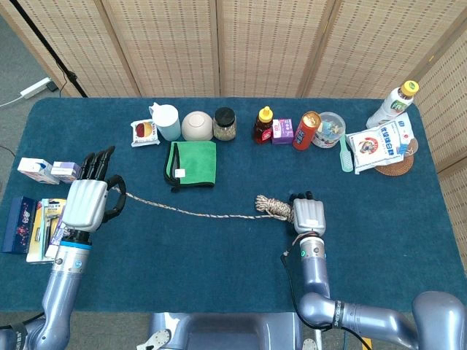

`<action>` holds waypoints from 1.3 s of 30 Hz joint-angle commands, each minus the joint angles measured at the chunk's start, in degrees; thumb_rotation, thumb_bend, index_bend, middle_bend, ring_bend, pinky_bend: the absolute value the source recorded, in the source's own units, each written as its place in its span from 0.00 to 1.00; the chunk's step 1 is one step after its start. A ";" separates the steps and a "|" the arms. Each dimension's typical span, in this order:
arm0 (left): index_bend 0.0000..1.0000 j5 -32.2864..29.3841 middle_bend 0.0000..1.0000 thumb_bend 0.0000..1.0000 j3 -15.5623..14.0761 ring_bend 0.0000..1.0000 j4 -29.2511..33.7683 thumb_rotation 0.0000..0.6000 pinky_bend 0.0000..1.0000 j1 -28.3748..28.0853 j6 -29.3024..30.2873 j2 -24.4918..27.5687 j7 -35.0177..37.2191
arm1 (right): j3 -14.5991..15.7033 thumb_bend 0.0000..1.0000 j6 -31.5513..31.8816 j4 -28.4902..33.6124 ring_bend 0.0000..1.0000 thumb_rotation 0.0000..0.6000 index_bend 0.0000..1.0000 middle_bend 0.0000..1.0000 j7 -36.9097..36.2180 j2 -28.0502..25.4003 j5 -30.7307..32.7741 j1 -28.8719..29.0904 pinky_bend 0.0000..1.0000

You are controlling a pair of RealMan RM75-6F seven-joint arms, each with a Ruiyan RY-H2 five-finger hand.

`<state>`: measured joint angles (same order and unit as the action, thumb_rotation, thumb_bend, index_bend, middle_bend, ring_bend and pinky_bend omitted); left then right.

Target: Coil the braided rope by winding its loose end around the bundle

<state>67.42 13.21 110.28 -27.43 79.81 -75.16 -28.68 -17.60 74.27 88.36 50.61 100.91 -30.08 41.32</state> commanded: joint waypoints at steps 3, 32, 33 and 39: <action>0.64 -0.24 0.00 0.41 0.08 0.00 0.07 1.00 0.00 -0.20 -0.19 -0.34 -0.02 | 0.73 0.43 -0.30 -1.71 0.32 1.00 0.46 0.44 -2.59 0.10 -3.07 -0.42 0.56; 0.64 1.92 0.00 0.41 3.96 0.00 12.35 1.00 0.00 -0.31 1.80 6.37 0.60 | 1.71 0.96 -6.02 5.89 0.42 1.00 0.67 0.57 -15.01 -6.48 -13.29 -2.84 0.64; 0.64 1.63 0.00 0.41 4.48 0.00 13.27 1.00 0.00 -0.57 1.65 6.90 0.36 | 1.63 0.96 -6.68 6.39 0.42 1.00 0.67 0.57 -15.54 -6.72 -13.06 -2.84 0.64; 0.64 -1.06 0.00 0.41 8.52 0.00 17.92 1.00 0.00 -2.91 0.87 9.40 -0.76 | 2.74 0.97 -11.20 9.02 0.42 1.00 0.67 0.57 -17.83 -9.33 -13.38 -2.65 0.64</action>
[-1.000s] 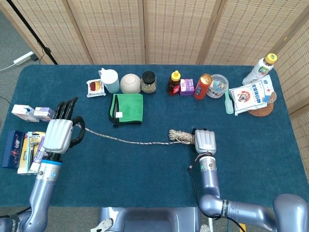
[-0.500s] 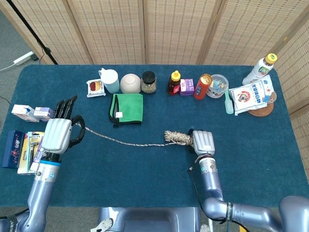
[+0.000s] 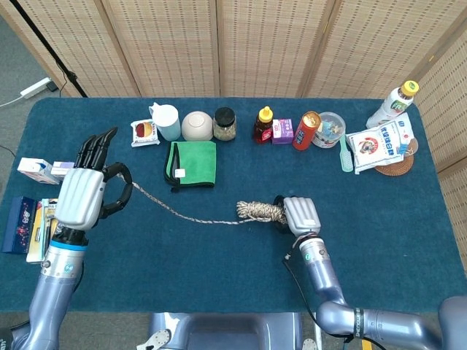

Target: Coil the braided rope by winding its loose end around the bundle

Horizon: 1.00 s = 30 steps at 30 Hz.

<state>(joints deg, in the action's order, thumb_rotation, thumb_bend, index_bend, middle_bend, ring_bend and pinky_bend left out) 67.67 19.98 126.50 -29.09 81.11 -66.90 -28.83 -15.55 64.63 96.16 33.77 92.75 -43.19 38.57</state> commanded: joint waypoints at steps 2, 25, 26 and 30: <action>0.64 -2.28 0.00 0.41 3.11 0.00 2.66 1.00 0.00 -2.20 -0.66 1.44 -0.50 | 1.11 0.97 -2.14 1.95 0.42 1.00 0.67 0.57 -1.41 -1.61 -0.53 0.14 0.64; 0.65 -15.88 0.00 0.41 16.19 0.00 -1.56 1.00 0.00 -15.49 0.05 -3.08 2.84 | 6.08 0.97 -7.40 7.40 0.43 1.00 0.68 0.58 -4.20 -5.36 -3.88 1.45 0.64; 0.65 -16.38 0.00 0.41 16.38 0.00 -2.38 1.00 0.00 -16.21 0.12 -3.68 2.64 | 6.30 0.97 -7.99 7.51 0.43 1.00 0.68 0.58 -4.68 -5.70 -4.33 1.46 0.64; 0.65 -18.13 0.00 0.41 16.32 0.00 -6.57 1.00 0.00 -19.53 0.12 -6.60 1.32 | 7.28 0.97 -11.20 8.42 0.43 1.00 0.68 0.58 -7.67 -7.54 -7.01 1.50 0.64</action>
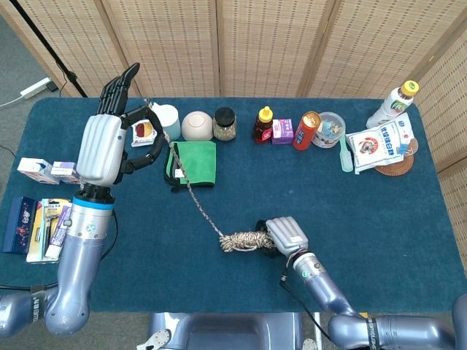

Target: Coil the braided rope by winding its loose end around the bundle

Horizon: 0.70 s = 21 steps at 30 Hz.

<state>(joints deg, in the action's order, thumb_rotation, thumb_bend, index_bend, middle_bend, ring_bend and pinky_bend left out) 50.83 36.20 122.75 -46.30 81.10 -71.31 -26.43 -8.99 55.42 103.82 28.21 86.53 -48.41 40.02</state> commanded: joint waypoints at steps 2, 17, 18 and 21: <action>0.65 -1.06 0.00 0.41 -0.73 0.00 -5.51 1.00 0.00 -3.83 0.06 -3.91 -1.76 | 0.85 0.97 -3.84 1.66 0.43 1.00 0.68 0.58 -4.60 -2.40 -3.11 -0.10 0.64; 0.66 1.57 0.00 0.41 -7.23 0.00 -23.01 1.00 0.00 -7.99 0.44 -15.54 0.24 | -1.17 0.97 -14.27 10.35 0.43 1.00 0.68 0.58 -24.92 -12.25 -11.52 -1.49 0.64; 0.66 1.72 0.00 0.41 -7.66 0.00 -23.74 1.00 0.00 -7.95 0.34 -15.97 0.40 | -1.48 0.97 -14.69 10.94 0.43 1.00 0.68 0.58 -26.15 -12.70 -11.47 -1.54 0.64; 0.66 2.30 0.00 0.41 -9.29 0.00 -26.24 1.00 0.00 -7.60 -0.06 -17.30 1.05 | -2.90 0.97 -15.82 12.82 0.43 1.00 0.68 0.58 -30.48 -14.20 -10.63 -1.71 0.64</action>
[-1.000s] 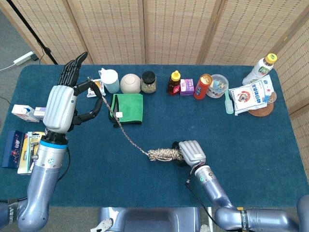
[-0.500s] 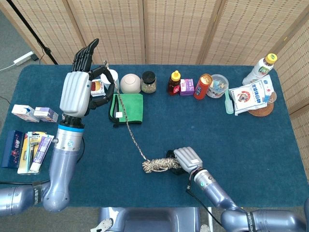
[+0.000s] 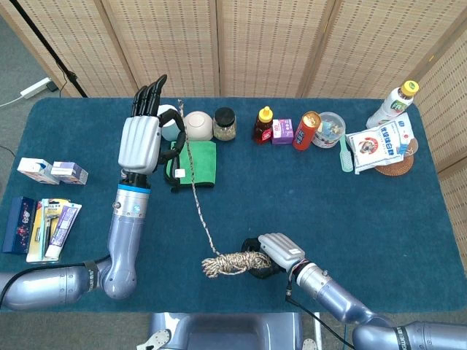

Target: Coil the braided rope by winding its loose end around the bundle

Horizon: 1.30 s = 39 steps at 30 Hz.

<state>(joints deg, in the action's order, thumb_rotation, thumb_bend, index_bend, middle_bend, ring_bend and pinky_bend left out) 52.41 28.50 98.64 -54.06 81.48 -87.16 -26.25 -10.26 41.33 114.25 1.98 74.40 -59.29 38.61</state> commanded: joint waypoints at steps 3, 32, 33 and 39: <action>0.66 1.23 0.00 0.41 -2.90 0.00 -4.34 1.00 0.00 0.71 -0.96 -2.54 1.98 | -2.96 0.97 -2.16 3.51 0.43 1.00 0.68 0.58 -7.15 -3.31 1.50 -0.18 0.64; 0.67 17.82 0.00 0.42 -16.69 0.00 -10.20 1.00 0.00 9.98 -2.76 -3.68 14.30 | -12.55 1.00 25.54 1.11 0.45 1.00 0.68 0.61 1.81 4.88 40.61 12.66 0.67; 0.67 18.19 0.00 0.42 -16.74 0.00 -9.82 1.00 0.00 10.28 -2.73 -3.55 14.70 | -12.84 1.00 26.33 0.31 0.45 1.00 0.68 0.61 2.71 5.67 41.65 13.31 0.67; 0.67 20.13 0.00 0.42 -16.82 0.00 -6.06 1.00 0.00 11.33 -2.63 -2.41 15.59 | -13.55 1.00 30.08 -4.69 0.46 1.00 0.68 0.62 7.31 10.06 45.28 16.27 0.67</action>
<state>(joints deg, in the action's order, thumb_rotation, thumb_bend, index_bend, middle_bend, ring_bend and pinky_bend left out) 71.79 11.73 91.30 -43.10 78.76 -90.06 -10.90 -23.39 70.36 111.11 7.87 82.99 -15.08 53.78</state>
